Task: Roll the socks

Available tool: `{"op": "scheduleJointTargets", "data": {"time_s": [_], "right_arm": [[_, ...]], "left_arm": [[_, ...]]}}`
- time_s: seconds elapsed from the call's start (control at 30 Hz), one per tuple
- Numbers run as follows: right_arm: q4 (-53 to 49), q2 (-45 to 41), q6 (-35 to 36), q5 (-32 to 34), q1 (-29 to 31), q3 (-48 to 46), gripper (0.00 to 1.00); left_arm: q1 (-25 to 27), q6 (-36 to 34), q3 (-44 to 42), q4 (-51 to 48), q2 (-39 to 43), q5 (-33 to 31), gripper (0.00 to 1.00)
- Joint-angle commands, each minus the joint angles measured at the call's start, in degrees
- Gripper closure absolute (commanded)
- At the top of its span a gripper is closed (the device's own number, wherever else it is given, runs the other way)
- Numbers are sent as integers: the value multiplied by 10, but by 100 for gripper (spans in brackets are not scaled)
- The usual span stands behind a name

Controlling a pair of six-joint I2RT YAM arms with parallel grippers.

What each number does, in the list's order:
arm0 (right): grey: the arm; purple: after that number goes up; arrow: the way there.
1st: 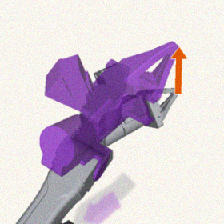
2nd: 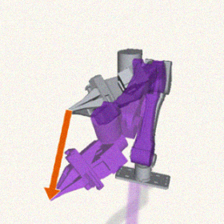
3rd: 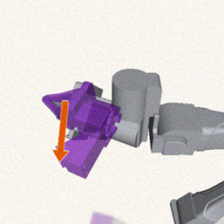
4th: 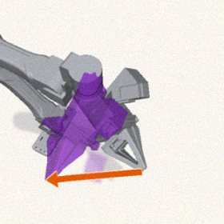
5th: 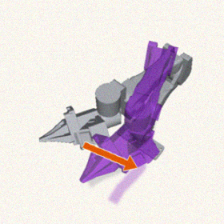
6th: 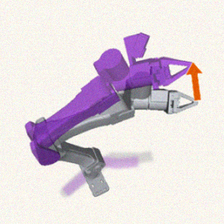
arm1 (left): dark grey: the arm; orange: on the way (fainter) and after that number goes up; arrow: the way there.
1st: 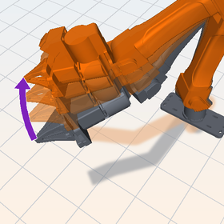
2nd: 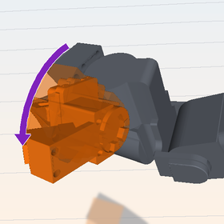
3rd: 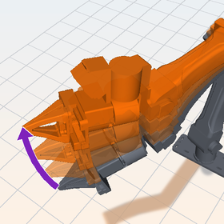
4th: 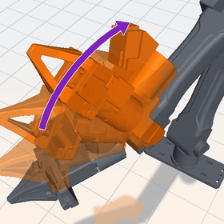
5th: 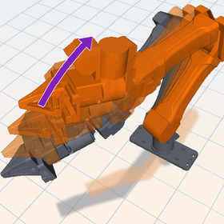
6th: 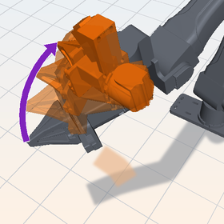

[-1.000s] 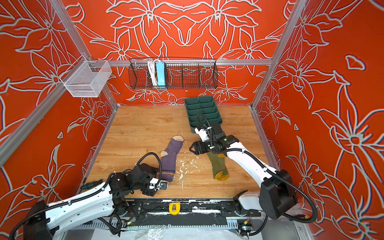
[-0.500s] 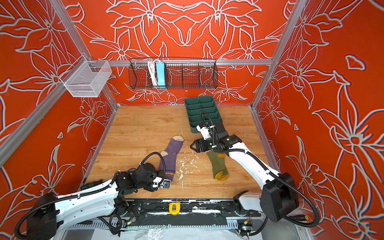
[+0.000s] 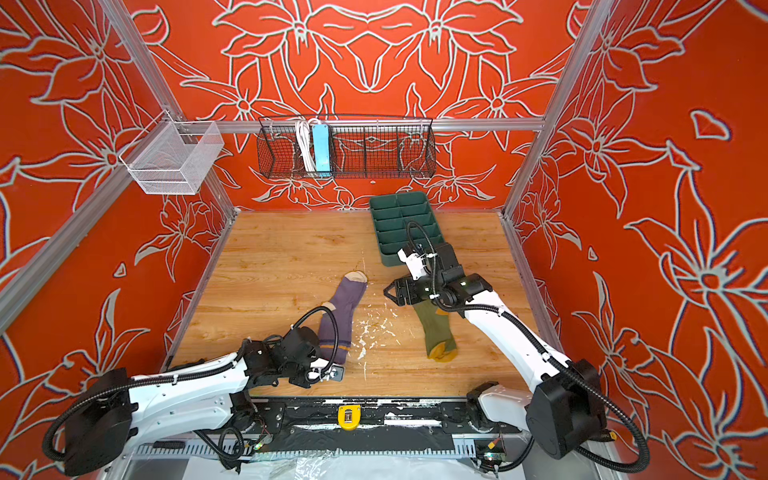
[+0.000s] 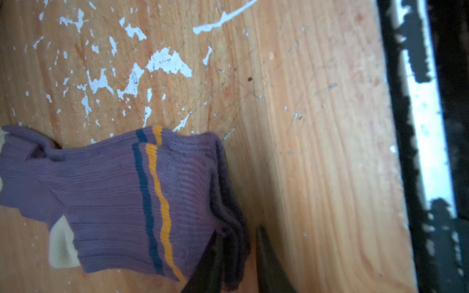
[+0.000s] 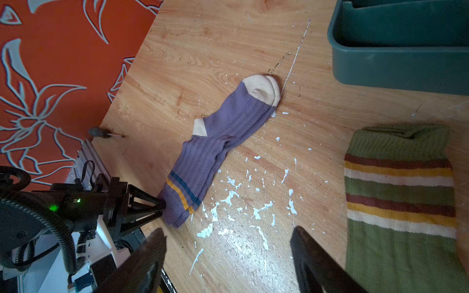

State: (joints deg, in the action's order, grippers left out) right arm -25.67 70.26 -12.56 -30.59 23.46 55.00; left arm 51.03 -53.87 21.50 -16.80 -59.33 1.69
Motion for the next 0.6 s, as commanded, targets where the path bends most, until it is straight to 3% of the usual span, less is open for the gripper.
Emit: {"op": "scheduleJointTargets", "data": {"time_s": [0.0,0.07,0.23,0.33,0.57], "right_arm": [[20,-5,-8,-14,-3,-9,21],[19,-1,-8,-15,-4,-5,21],[19,-4,-5,-15,-5,1,20],[21,-7,-9,-15,-5,-2,20],[19,-31,-16,-12,-5,-3,20]], "left_arm": [[7,12,-4,8,-11,-7,52],[7,11,-11,25,-6,-24,36],[6,2,-27,28,3,-35,37],[7,4,-34,37,-4,-29,46],[7,11,-14,61,-51,-33,87]]}}
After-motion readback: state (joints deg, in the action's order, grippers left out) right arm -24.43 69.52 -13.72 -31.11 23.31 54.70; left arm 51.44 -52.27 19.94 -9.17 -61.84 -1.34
